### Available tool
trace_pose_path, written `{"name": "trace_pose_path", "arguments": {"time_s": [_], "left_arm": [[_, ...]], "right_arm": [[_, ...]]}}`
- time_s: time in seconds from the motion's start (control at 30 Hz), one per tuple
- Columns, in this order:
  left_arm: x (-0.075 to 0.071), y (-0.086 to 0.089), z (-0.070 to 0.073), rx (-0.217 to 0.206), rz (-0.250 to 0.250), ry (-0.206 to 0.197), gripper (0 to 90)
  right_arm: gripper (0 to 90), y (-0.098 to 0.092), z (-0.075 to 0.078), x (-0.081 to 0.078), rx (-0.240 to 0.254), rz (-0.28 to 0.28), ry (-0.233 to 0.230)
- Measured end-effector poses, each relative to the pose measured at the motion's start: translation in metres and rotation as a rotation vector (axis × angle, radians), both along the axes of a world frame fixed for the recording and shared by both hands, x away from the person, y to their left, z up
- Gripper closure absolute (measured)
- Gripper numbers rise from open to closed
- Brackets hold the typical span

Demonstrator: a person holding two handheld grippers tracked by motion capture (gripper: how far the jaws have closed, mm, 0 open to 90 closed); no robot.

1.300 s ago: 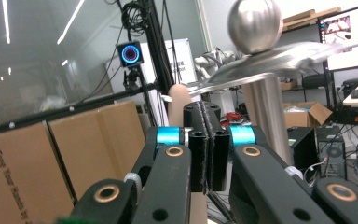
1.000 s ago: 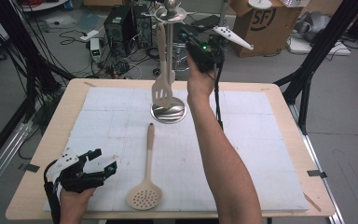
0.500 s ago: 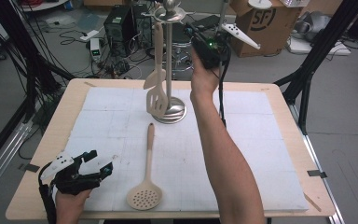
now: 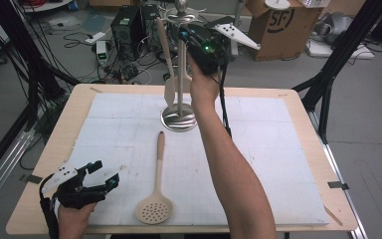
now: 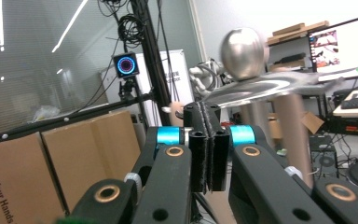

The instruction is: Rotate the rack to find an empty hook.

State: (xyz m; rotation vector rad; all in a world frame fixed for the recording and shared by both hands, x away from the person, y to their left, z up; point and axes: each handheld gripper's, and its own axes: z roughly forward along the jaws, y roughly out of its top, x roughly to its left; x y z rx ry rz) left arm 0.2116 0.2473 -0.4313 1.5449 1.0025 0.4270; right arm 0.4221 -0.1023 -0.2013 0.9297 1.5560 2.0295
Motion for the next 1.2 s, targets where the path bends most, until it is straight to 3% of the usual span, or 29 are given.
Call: {"name": "trace_pose_path", "arguments": {"time_s": [0.1, 0.3, 0.53, 0.6, 0.67, 0.77, 1.07, 1.2], "left_arm": [[-0.001, 0.001, 0.0, 0.002, 0.001, 0.0, 15.1], [-0.003, 0.001, 0.001, 0.007, 0.0, -0.002, 15.1], [-0.007, -0.002, 0.002, 0.017, -0.004, -0.003, 15.1], [-0.007, -0.002, 0.002, 0.016, -0.004, -0.002, 15.1], [-0.007, -0.002, 0.002, 0.015, -0.008, 0.001, 15.1], [-0.005, -0.003, 0.001, 0.013, -0.016, 0.006, 15.1], [-0.001, -0.007, 0.001, 0.008, -0.029, 0.004, 15.1], [-0.001, -0.009, 0.002, 0.006, -0.033, 0.0, 15.1]], "right_arm": [[89.9, 0.004, -0.002, 0.0, -0.017, 0.003, 0.013], [89.4, -0.002, -0.013, -0.007, -0.004, 0.031, 0.027], [71.3, -0.007, -0.032, -0.02, -0.021, 0.07, 0.084], [68.2, -0.006, -0.036, -0.022, -0.013, 0.121, 0.108], [63.0, -0.005, -0.04, -0.027, -0.015, 0.143, 0.095], [58.5, -0.004, -0.046, -0.033, -0.021, 0.176, 0.131], [57.3, -0.011, -0.065, -0.051, -0.02, 0.197, 0.145], [53.9, -0.013, -0.075, -0.057, -0.046, 0.203, 0.153]]}}
